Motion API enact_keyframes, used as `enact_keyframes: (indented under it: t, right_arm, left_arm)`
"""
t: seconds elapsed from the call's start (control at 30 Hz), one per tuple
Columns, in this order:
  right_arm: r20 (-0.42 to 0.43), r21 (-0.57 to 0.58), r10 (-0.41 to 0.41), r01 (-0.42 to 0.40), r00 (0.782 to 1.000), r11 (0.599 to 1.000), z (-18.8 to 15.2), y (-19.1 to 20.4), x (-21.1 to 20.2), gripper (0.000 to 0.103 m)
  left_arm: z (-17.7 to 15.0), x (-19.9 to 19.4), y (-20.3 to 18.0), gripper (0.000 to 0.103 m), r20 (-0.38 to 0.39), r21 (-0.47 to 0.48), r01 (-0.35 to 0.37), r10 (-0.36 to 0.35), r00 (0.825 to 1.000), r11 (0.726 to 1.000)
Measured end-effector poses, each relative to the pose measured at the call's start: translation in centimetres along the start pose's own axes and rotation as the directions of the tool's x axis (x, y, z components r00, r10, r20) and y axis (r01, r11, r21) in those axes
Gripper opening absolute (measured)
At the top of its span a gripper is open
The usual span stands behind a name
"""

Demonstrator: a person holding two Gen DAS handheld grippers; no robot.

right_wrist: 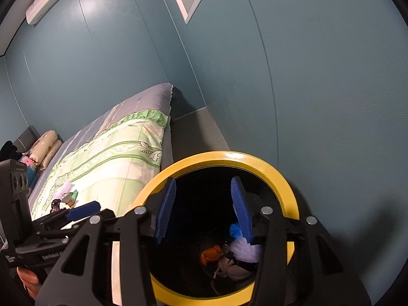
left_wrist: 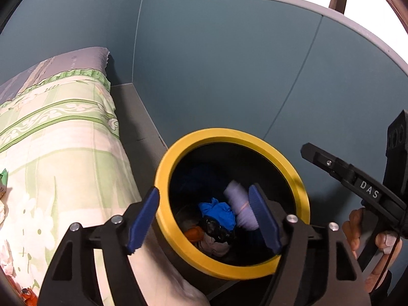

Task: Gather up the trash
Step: 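Move both tools back over the bed toward the tissues and wrapper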

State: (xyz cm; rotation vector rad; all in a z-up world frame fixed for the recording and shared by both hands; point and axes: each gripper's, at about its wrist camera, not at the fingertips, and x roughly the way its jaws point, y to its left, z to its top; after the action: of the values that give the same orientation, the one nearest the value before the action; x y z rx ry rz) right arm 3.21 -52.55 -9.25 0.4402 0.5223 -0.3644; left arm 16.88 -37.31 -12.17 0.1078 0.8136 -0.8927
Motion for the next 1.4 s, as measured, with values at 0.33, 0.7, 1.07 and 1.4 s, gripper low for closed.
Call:
enact_keyframes:
  t: [0.33, 0.7, 1.07, 1.4]
  right_arm:
    - [0.038, -0.059, 0.066, -0.064, 0.997, 0.996, 0.2, 2.7, -1.9, 0.050]
    - [0.035, -0.185, 0.188, -0.179, 0.982, 0.966, -0.1, 9.1, -3.1, 0.058]
    - [-0.037, -0.292, 0.312, -0.309, 0.949, 0.905, -2.0, 16.6, -3.2, 0.062]
    - [-0.157, -0.407, 0.404, -0.432, 0.901, 0.805, -5.6, 24.5, -2.9, 0.066]
  left_arm:
    - [0.7, -4.5, 4.7, 0.087, 0.078, -0.060, -0.082, 0.086, 0.993, 0.995]
    - [-0.3, -13.2, 10.6, 0.092, 0.174, -0.140, -0.193, 0.216, 0.961, 0.971]
    - [-4.0, -20.0, 19.2, 0.092, 0.175, -0.277, -0.306, 0.360, 0.916, 0.911]
    - [-6.9, -23.7, 26.3, 0.092, 0.154, -0.411, -0.373, 0.466, 0.871, 0.832]
